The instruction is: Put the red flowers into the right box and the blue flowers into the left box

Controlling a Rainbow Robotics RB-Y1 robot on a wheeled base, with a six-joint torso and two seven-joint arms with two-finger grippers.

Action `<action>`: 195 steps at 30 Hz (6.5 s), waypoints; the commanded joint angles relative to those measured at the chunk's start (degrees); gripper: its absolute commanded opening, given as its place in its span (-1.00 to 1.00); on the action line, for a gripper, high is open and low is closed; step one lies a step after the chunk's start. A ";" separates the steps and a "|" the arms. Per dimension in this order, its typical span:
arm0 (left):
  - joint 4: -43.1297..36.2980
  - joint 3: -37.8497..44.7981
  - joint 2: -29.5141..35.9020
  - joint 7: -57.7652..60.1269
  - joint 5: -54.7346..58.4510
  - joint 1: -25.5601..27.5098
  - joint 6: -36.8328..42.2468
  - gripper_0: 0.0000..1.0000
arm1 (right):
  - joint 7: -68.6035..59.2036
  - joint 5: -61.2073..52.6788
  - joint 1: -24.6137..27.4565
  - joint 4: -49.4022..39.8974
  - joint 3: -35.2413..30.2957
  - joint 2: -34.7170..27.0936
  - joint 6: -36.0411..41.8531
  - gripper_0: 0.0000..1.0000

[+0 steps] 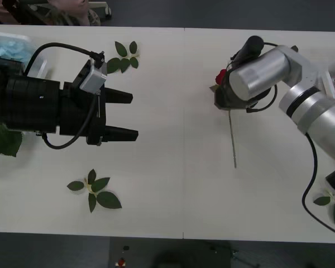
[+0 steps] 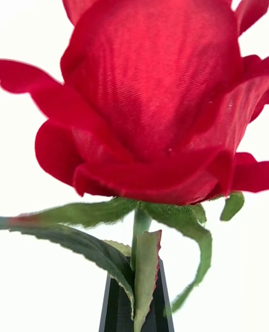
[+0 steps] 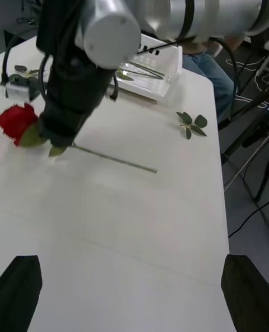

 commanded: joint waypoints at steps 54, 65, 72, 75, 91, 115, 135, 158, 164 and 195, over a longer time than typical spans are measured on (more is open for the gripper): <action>-0.86 2.06 2.45 -1.30 2.60 -2.60 0.44 0.86 | 35.59 1.14 -8.94 38.81 0.57 -23.11 -28.41 0.73; -0.86 2.06 2.45 -1.30 2.60 -2.60 0.44 0.86 | 79.54 -42.63 -8.85 28.44 -7.96 -32.52 -11.10 0.78; -0.86 2.06 2.45 -1.30 2.60 -2.60 0.44 0.85 | 94.70 -69.00 0.29 11.91 -7.96 -36.21 -1.95 0.78; -0.86 2.06 2.45 -1.30 2.60 -2.60 0.44 0.86 | 94.70 -75.33 6.79 -2.41 -7.96 -37.97 -3.01 0.78; -0.86 2.06 2.45 -1.30 2.60 -2.60 0.44 0.85 | 94.70 -91.59 21.47 -30.71 -14.29 -31.55 -2.83 0.78; -0.86 2.06 2.45 -1.30 2.60 -2.60 0.44 0.86 | 94.70 -76.56 24.11 -43.02 -14.02 -24.17 -9.60 0.78; -0.86 2.06 2.45 -1.30 2.60 -2.60 0.44 0.85 | 94.70 -75.68 24.11 -42.93 -14.02 -24.08 -9.78 1.00; -0.86 2.06 2.45 -1.30 2.60 -2.60 0.44 0.86 | 94.70 -75.68 24.11 -42.93 -14.02 -23.90 -9.78 1.00; -0.86 2.06 2.45 -1.30 2.60 -2.60 0.44 0.85 | 94.70 -75.68 24.11 -42.93 -14.02 -23.90 -9.78 1.00; -0.86 2.06 2.45 -1.30 2.60 -2.60 0.44 1.00 | 94.70 -75.68 24.11 -42.93 -14.02 -23.90 -9.78 1.00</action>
